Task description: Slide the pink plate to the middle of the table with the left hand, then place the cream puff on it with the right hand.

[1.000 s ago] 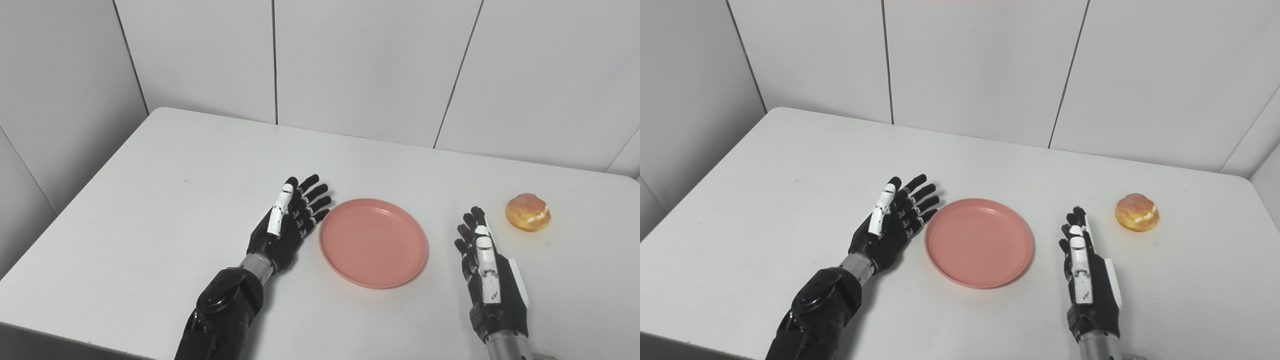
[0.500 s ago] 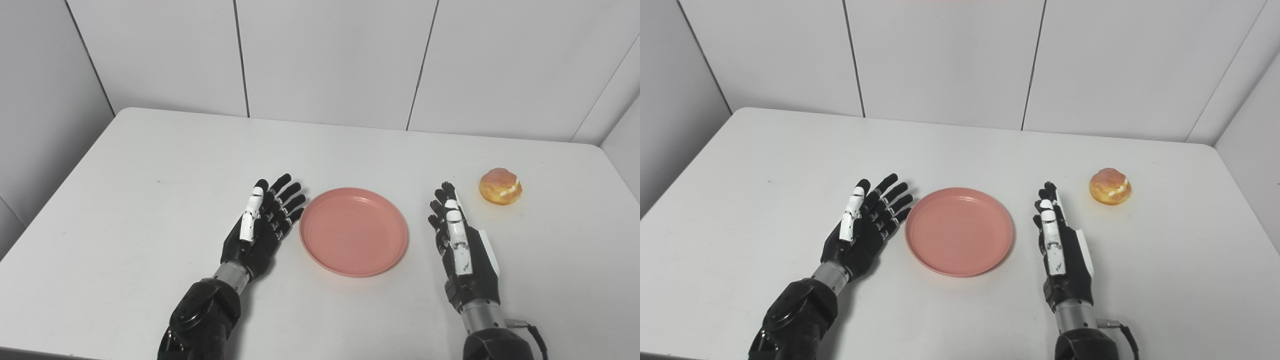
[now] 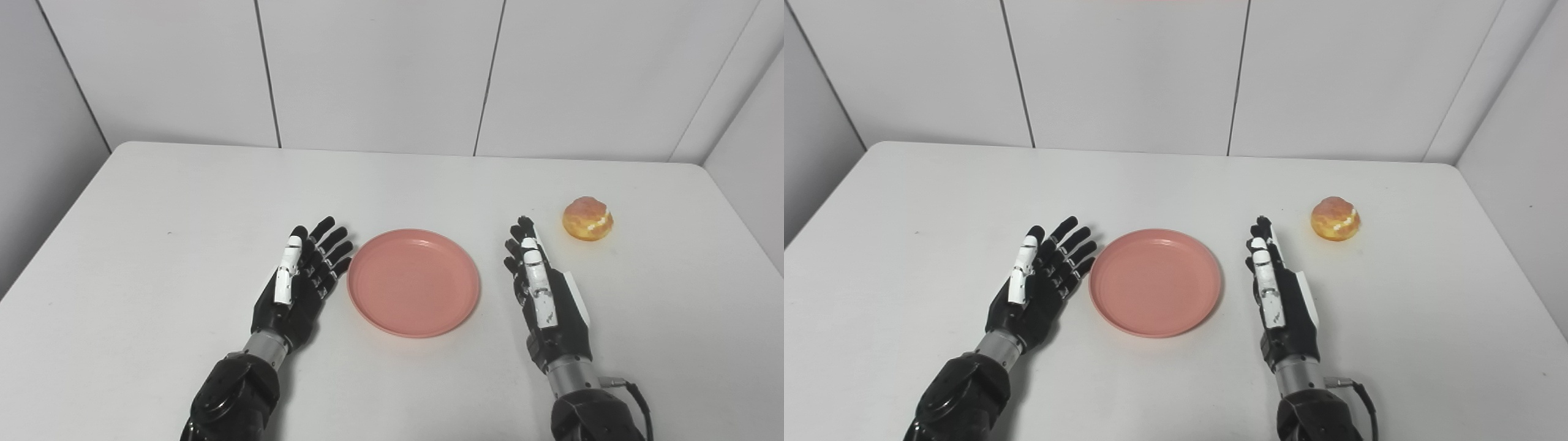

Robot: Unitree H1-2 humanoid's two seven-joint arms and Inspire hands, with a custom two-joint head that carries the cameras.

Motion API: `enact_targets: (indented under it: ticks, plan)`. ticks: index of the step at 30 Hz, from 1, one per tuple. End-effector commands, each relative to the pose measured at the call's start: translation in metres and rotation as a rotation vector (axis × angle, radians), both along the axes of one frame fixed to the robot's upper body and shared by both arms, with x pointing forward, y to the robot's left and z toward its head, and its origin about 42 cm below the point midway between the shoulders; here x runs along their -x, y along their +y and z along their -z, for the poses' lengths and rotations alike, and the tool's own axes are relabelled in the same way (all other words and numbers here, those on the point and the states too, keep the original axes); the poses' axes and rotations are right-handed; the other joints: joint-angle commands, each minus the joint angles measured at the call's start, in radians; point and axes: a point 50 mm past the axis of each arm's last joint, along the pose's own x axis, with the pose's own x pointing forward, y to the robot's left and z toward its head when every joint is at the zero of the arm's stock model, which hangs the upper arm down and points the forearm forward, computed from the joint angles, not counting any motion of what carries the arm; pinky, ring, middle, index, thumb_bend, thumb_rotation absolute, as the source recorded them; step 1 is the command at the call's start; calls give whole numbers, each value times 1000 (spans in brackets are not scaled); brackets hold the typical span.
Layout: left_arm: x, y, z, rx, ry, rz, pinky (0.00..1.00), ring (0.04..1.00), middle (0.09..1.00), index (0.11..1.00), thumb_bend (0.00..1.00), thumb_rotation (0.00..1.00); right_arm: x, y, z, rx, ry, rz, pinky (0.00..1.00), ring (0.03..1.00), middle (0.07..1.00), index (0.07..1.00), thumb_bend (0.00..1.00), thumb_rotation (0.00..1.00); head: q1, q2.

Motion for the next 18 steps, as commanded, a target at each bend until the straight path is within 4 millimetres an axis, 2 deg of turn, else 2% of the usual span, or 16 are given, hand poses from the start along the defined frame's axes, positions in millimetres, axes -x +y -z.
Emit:
enact_targets:
  ticks: [1, 3, 12, 15, 18]
  plan:
    - [2, 5, 5, -19, 9, -15, 928, 917, 923, 913, 432, 1000, -6, 4, -28, -8, -130, 3, 1000, 986, 998, 1000, 282, 1000, -3, 1]
    - [2, 6, 6, -14, 14, -22, 926, 912, 919, 910, 429, 1000, -8, 2, -34, 10, -160, 15, 1000, 972, 988, 991, 273, 1000, -16, -1]
    - [2, 12, 13, -16, 8, -21, 929, 915, 924, 916, 414, 1000, -24, -19, -59, 155, -293, 103, 938, 916, 939, 951, 363, 1000, -66, -32]
    - [2, 14, 16, -16, -2, -14, 943, 926, 933, 920, 409, 1000, -29, -26, -68, 204, -330, 132, 868, 886, 922, 932, 340, 1000, -78, -38]
    - [3, 15, 18, -12, -5, -13, 944, 927, 933, 920, 415, 1000, -34, -32, -77, 261, -359, 161, 843, 867, 908, 918, 328, 1000, -87, -44]
